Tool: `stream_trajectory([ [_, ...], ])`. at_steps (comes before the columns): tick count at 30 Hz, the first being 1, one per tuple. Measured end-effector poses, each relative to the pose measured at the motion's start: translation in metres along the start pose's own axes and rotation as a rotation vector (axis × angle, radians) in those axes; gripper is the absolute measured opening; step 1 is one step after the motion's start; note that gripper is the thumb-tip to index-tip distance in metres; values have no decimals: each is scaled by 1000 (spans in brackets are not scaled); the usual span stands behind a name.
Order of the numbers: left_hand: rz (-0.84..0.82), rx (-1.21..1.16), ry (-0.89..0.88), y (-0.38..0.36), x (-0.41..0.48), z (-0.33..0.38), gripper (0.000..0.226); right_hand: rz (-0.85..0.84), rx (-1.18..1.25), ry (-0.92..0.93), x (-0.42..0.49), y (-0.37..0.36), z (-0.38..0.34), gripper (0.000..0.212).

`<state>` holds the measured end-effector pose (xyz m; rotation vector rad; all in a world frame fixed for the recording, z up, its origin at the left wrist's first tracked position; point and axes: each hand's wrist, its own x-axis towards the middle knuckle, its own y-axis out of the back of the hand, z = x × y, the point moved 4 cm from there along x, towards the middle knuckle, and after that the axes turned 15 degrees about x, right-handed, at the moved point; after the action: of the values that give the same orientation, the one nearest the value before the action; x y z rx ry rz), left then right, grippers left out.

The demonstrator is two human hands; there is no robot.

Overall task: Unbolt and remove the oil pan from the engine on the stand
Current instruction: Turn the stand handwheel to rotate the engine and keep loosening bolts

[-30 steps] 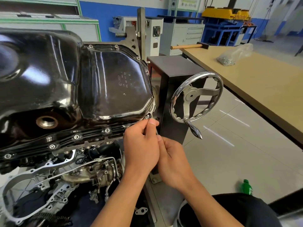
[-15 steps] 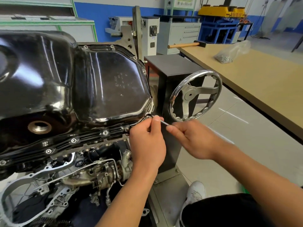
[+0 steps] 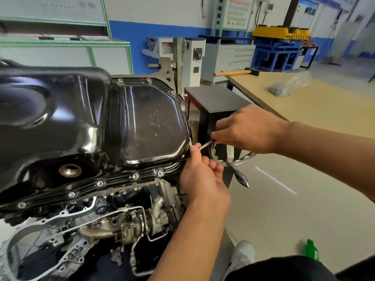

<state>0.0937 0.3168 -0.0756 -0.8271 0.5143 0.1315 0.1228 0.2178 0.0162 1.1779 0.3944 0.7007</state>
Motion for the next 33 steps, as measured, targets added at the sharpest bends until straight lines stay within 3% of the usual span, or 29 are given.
stream_trajectory([
  [6, -74, -43, 66, -12, -10, 10, 13, 105, 49, -95, -2, 10, 12, 24],
  [9, -122, -91, 58, -29, -17, 17, 17, 348, 161, -183, 2, 28, 27, 20],
  [11, -151, -82, 18, -33, -23, 24, 19, 655, 317, -395, -8, 33, 41, 26],
  [13, -163, -1, -68, -29, -28, 33, 20, 986, 553, -725, -36, 21, 44, 23],
  [15, -179, 145, -220, -21, -33, 45, 20, 1119, 761, -1075, -66, -20, 29, 6],
  [16, -202, 226, -304, -17, -36, 53, 20, 1044, 811, -1219, -77, -48, 17, 12],
  [17, -233, 310, -390, -15, -39, 61, 21, 858, 848, -1327, -84, -79, 2, 21],
  [19, -300, 464, -547, -10, -48, 75, 22, 431, 1004, -1415, -90, -132, -29, 45],
  [20, -326, 525, -605, -8, -53, 81, 23, 327, 1167, -1423, -89, -150, -40, 56],
  [22, -355, 601, -670, -5, -60, 90, 23, 352, 1482, -1439, -87, -169, -50, 63],
  [26, -345, 640, -707, -1, -66, 102, 23, 413, 1640, -1556, -91, -172, -37, 48],
  [30, -366, 651, -788, 6, -78, 116, 22, 586, 1527, -1661, -120, -140, 4, 41],
  [33, -376, 689, -869, 7, -88, 125, 22, 754, 1348, -1576, -124, -94, 35, 41],
])
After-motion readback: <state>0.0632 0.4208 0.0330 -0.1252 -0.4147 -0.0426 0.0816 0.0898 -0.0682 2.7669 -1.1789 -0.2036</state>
